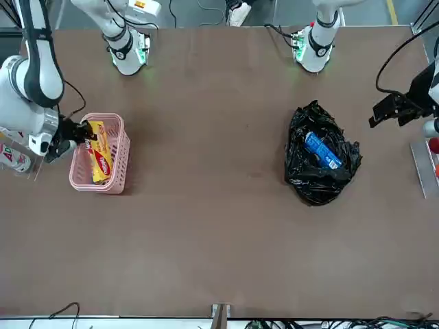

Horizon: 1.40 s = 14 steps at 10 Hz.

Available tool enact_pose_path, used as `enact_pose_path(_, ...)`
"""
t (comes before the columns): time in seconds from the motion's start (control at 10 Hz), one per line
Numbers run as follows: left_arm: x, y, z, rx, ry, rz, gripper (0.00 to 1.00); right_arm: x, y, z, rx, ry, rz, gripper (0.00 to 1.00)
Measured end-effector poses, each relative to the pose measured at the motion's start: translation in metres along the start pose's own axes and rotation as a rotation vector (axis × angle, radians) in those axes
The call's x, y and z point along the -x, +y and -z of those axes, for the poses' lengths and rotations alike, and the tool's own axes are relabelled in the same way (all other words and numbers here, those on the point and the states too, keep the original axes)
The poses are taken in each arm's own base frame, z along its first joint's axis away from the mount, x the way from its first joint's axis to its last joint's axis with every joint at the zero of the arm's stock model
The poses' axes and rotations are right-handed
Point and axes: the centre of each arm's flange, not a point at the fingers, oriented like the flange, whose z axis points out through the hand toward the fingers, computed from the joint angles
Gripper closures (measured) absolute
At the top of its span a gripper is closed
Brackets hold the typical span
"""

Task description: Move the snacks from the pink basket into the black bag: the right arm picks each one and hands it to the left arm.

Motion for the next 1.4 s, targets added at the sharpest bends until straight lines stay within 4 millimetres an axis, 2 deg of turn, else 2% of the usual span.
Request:
enact_pose_path(0.5, -0.003, -0.001, -0.005, 0.001, -0.008, 0.001, 0.00, -0.012, -0.018, 0.060, -0.021, -0.046, 0.051, 0.73)
enact_pose_path(0.7, -0.005, -0.003, -0.006, 0.001, -0.011, 0.007, 0.00, -0.024, -0.039, 0.092, -0.008, -0.042, 0.104, 0.73)
enact_pose_path(1.0, -0.010, -0.004, -0.015, 0.004, -0.028, 0.102, 0.00, -0.057, -0.104, 0.123, 0.037, -0.025, 0.243, 0.73)
enact_pose_path(1.2, -0.018, -0.002, -0.032, 0.024, -0.063, 0.170, 0.00, -0.073, -0.145, 0.135, 0.065, -0.005, 0.325, 0.73)
enact_pose_path(1.4, -0.026, 0.008, -0.052, 0.028, -0.100, 0.237, 0.00, -0.089, -0.193, 0.144, 0.095, 0.022, 0.418, 0.73)
